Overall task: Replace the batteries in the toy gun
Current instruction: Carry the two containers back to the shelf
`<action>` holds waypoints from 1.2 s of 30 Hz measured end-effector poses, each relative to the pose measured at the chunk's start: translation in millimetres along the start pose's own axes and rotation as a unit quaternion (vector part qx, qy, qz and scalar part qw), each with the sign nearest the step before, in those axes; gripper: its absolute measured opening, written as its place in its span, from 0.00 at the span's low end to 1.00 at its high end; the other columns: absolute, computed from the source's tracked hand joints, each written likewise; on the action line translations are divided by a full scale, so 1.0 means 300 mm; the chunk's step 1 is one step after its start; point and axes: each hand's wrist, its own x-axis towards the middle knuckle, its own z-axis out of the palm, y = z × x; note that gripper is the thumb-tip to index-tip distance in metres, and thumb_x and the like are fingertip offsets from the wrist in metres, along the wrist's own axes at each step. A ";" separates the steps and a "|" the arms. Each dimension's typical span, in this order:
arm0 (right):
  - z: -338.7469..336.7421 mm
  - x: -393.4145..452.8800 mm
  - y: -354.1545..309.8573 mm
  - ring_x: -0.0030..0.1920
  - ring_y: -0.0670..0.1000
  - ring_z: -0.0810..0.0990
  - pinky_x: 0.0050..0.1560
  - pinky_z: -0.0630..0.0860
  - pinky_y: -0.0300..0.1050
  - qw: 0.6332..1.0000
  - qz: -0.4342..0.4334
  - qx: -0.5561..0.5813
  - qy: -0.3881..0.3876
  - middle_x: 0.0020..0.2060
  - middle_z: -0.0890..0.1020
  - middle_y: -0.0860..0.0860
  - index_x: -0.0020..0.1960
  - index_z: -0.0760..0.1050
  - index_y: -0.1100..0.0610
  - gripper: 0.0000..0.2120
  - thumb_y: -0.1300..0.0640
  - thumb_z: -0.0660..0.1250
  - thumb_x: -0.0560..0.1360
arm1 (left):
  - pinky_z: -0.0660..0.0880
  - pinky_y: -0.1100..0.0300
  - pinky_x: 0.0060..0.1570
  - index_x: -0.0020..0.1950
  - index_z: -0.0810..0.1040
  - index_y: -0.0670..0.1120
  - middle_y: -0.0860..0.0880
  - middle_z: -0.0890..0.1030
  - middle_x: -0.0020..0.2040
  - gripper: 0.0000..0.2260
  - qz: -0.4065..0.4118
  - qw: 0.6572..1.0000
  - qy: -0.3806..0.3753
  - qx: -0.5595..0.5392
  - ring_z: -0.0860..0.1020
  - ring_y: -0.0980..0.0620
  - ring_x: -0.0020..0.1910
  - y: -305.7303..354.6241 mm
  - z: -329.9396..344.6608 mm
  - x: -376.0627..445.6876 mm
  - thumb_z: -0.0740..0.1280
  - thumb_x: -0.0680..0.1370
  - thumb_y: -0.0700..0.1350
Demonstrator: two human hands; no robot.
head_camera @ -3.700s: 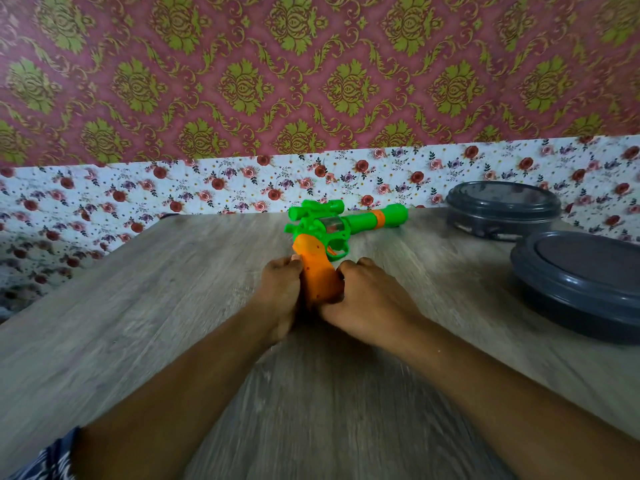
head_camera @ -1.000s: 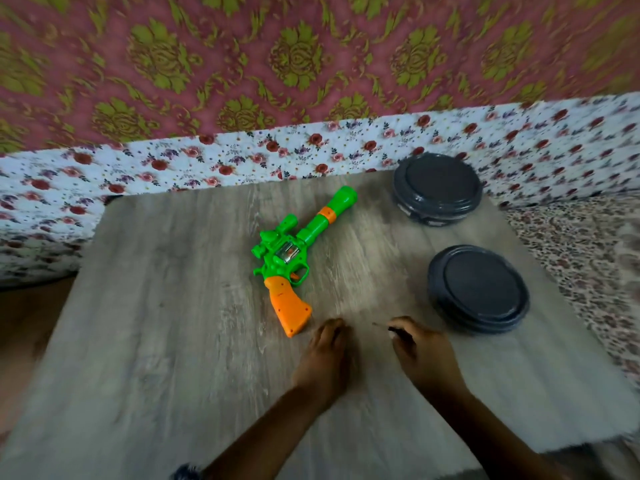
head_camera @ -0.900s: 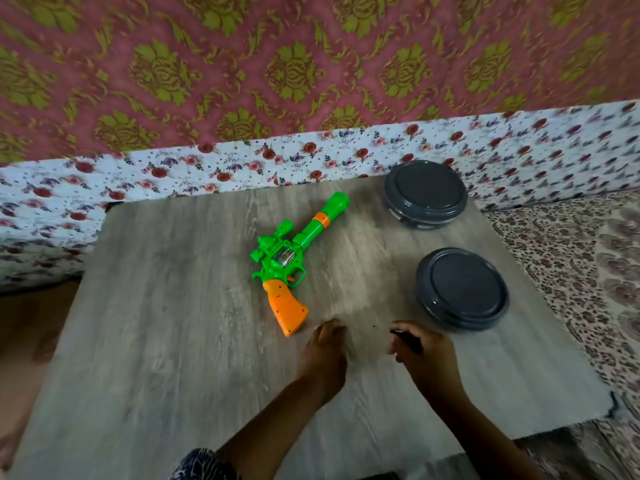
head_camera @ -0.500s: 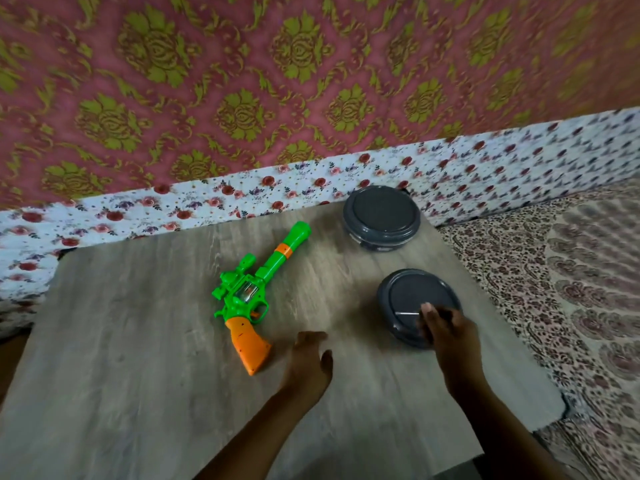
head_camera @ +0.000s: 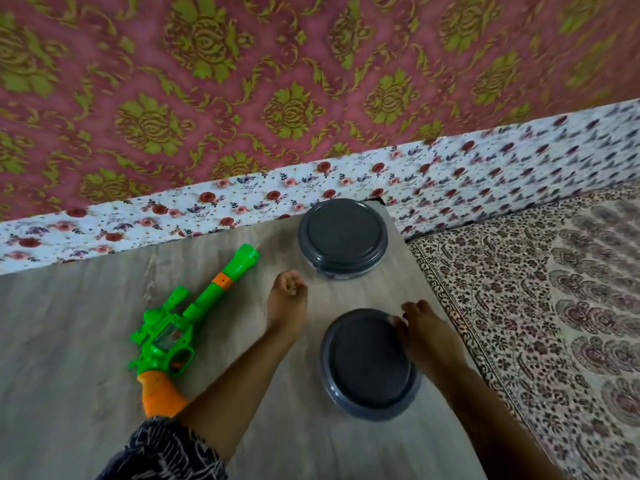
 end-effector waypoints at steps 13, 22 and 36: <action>0.078 0.046 0.095 0.48 0.55 0.78 0.43 0.70 0.45 0.995 -0.044 0.063 -0.066 0.47 0.80 0.53 0.50 0.72 0.56 0.22 0.40 0.50 0.78 | 0.77 0.65 0.33 0.52 0.76 0.43 0.43 0.78 0.50 0.10 -0.243 0.918 -0.030 -0.311 0.77 0.51 0.42 0.095 0.203 0.170 0.71 0.74 0.44; 0.082 0.026 0.099 0.31 0.46 0.71 0.30 0.64 0.39 0.988 -0.052 0.120 -0.086 0.28 0.71 0.45 0.33 0.63 0.50 0.18 0.41 0.53 0.77 | 0.71 0.64 0.27 0.37 0.71 0.44 0.46 0.74 0.36 0.09 -0.204 0.907 0.032 -0.368 0.71 0.54 0.31 0.110 0.099 0.123 0.71 0.72 0.39; 0.215 -0.371 -0.287 0.29 0.51 0.71 0.30 0.64 0.43 0.976 -0.052 0.208 -0.022 0.29 0.75 0.55 0.37 0.71 0.62 0.23 0.44 0.56 0.78 | 0.74 0.67 0.26 0.42 0.75 0.44 0.50 0.79 0.28 0.04 -0.137 0.856 0.074 -0.492 0.76 0.56 0.28 -0.211 -0.715 -0.249 0.65 0.76 0.41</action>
